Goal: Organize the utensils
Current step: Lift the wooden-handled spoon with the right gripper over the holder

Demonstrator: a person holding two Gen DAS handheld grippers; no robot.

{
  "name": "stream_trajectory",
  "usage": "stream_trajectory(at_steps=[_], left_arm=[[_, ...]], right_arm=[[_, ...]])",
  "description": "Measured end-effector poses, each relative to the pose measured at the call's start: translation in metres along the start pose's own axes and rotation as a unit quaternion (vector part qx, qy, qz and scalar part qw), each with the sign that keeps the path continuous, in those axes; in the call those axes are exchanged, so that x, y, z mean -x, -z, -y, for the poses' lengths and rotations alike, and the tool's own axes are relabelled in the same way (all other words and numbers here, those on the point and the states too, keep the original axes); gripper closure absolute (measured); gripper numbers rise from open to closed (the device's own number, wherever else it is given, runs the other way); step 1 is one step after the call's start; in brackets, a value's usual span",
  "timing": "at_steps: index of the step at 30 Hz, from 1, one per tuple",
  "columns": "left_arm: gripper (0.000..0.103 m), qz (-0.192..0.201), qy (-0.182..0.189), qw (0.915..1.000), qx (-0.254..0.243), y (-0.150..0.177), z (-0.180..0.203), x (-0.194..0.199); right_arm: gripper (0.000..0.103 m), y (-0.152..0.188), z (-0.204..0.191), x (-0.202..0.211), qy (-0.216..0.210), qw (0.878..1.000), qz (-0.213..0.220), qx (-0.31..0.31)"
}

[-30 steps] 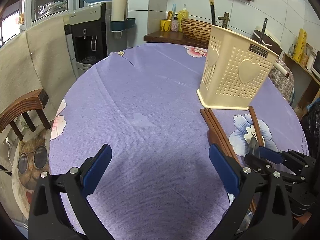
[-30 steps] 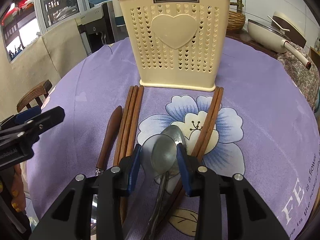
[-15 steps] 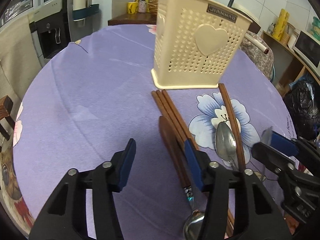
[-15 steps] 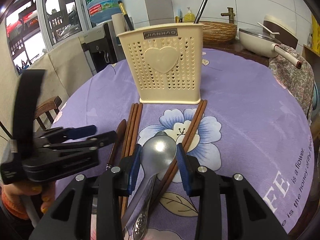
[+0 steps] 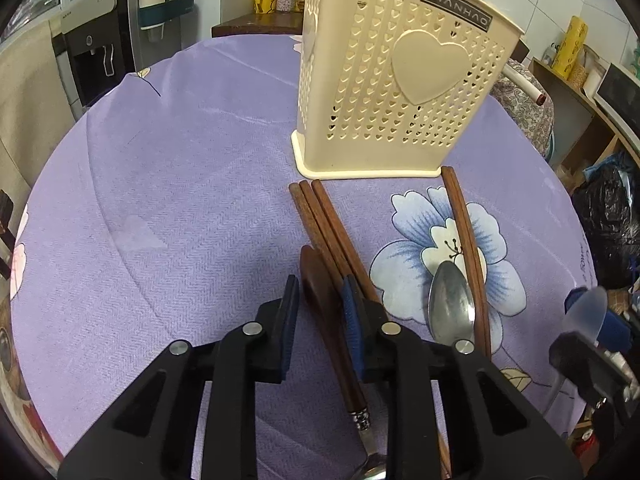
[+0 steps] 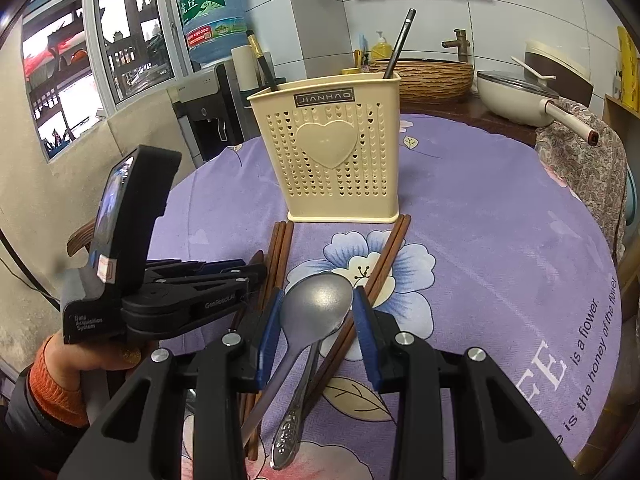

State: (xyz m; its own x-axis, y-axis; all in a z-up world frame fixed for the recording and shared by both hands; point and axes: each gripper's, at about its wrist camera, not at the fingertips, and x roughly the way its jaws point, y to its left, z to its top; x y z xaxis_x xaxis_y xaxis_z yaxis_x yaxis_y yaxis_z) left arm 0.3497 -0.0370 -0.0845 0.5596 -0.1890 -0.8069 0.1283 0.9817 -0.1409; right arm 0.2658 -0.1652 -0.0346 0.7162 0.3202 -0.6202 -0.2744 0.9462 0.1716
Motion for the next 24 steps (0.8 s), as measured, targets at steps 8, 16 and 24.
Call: stream_trajectory(at_steps=[8,16,24], left_arm=[[0.086,0.003,0.019,0.9996,0.022,-0.001,-0.004,0.001],[0.087,0.056,0.038,0.9975,0.021,-0.003,-0.006,0.047],[0.087,0.120,0.038,0.9920,0.008,-0.004,-0.013,0.107]], right_arm=[[0.068,0.002,0.003,0.000,0.004,1.000,0.000,-0.007],[0.068,-0.004,0.005,0.007,0.000,1.000,0.016,-0.003],[0.085,-0.018,-0.001,0.025,-0.007,0.999,0.040,0.024]])
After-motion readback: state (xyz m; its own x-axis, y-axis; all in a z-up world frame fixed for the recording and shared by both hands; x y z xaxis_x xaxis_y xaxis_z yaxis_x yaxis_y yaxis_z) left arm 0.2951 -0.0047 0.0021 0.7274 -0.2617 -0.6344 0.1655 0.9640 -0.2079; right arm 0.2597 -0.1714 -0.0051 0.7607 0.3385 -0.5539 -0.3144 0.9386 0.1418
